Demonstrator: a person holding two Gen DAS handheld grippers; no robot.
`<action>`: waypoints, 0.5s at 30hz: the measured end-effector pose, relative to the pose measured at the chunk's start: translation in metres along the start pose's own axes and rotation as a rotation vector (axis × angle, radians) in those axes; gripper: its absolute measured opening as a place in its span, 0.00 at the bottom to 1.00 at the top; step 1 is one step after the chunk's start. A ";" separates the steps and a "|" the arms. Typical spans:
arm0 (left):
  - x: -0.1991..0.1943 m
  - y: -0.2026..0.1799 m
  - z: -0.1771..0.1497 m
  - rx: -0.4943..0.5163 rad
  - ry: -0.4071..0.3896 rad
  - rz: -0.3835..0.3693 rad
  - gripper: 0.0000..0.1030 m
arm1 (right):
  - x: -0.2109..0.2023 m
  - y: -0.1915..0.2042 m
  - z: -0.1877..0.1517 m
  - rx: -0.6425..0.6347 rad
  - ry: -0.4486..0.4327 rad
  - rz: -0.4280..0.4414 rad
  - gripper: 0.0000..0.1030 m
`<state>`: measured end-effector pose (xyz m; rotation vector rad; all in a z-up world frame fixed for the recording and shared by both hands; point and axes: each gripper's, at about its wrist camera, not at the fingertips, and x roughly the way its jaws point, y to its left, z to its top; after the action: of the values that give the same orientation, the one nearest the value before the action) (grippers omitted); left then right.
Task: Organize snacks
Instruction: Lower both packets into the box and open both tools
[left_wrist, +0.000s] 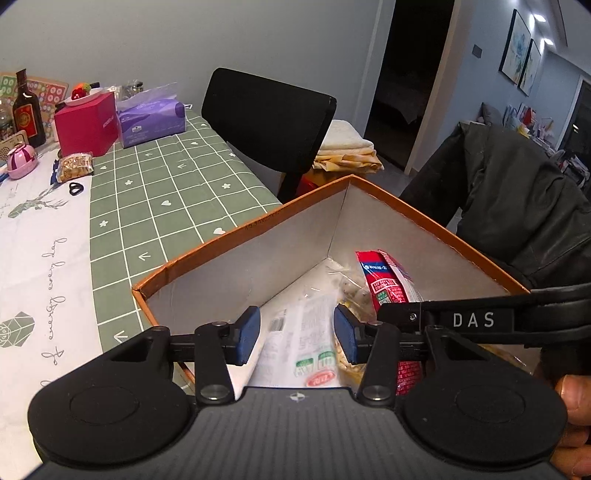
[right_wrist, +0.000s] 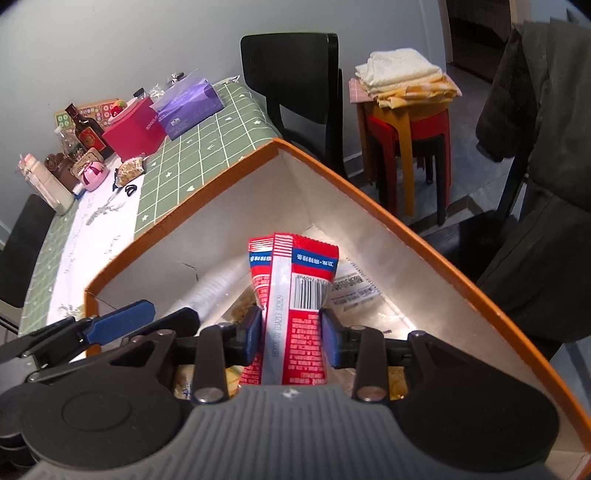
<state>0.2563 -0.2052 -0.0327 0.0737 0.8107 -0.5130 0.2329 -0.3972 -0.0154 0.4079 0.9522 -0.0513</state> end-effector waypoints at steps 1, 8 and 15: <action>-0.001 0.001 0.000 -0.008 -0.003 0.004 0.59 | -0.001 0.000 0.000 -0.002 -0.003 -0.003 0.35; -0.017 0.006 0.001 -0.045 -0.021 -0.031 0.70 | -0.014 0.002 -0.002 -0.015 -0.036 -0.009 0.43; -0.037 0.004 -0.001 -0.044 -0.018 -0.033 0.72 | -0.036 0.018 -0.006 -0.073 -0.081 -0.042 0.44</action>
<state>0.2366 -0.1864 -0.0077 0.0157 0.8065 -0.5260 0.2115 -0.3835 0.0159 0.3161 0.8798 -0.0701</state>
